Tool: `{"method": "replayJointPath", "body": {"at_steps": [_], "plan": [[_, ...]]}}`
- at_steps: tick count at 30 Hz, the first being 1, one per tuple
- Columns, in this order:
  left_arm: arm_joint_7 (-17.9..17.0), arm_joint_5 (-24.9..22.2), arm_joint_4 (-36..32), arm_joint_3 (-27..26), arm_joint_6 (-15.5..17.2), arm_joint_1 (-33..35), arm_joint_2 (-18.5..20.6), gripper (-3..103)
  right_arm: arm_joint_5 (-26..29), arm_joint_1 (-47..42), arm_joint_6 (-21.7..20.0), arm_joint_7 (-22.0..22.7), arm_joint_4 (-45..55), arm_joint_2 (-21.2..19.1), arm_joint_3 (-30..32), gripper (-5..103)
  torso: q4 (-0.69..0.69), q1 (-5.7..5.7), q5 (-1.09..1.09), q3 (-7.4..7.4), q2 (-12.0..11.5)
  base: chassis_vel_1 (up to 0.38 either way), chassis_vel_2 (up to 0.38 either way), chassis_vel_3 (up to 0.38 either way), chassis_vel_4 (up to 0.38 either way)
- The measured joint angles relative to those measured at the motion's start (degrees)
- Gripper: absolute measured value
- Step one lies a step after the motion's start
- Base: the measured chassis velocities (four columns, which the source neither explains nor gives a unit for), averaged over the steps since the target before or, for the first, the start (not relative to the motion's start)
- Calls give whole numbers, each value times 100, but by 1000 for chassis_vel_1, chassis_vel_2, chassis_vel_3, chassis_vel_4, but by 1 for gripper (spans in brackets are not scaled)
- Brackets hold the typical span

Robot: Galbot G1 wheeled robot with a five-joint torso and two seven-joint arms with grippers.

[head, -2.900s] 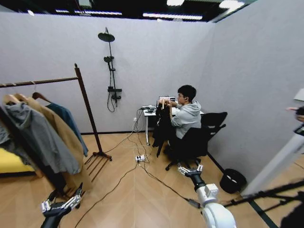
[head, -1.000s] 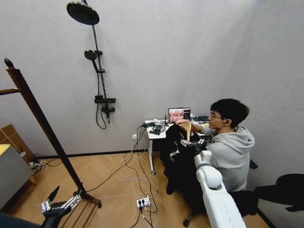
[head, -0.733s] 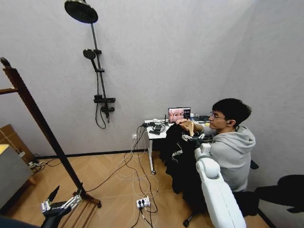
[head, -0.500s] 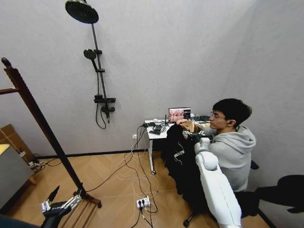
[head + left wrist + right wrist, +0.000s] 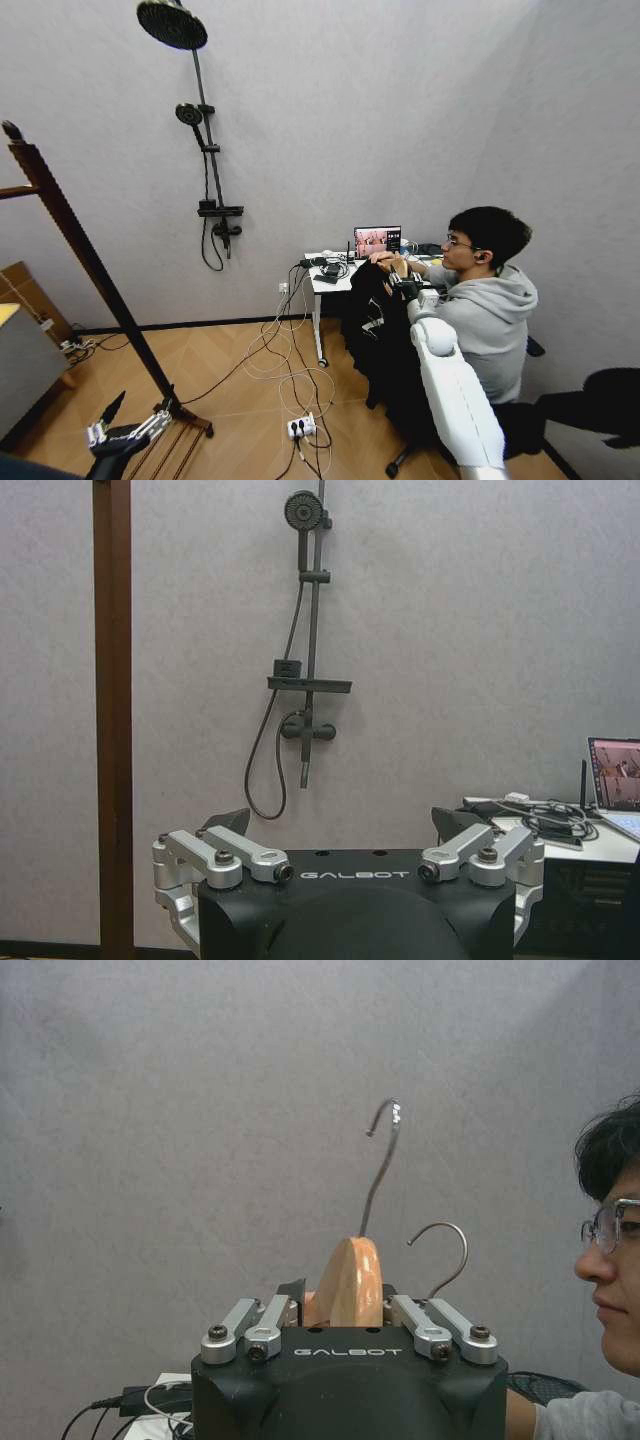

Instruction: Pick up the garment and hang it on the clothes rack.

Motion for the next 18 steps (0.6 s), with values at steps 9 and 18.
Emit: {"method": "replayJointPath", "body": {"at_steps": [9,18], "plan": [[-1,0,0,0,0,0,0,100,20,-108,-34,-9,155,7,-7,10,0,0,0,0,0,0,0,0,0],[0,0,0,0,0,0,0,100,145,-574,-81,-177,864,26,-103,10,-1,0,0,0,0,0,0,0,0]]}}
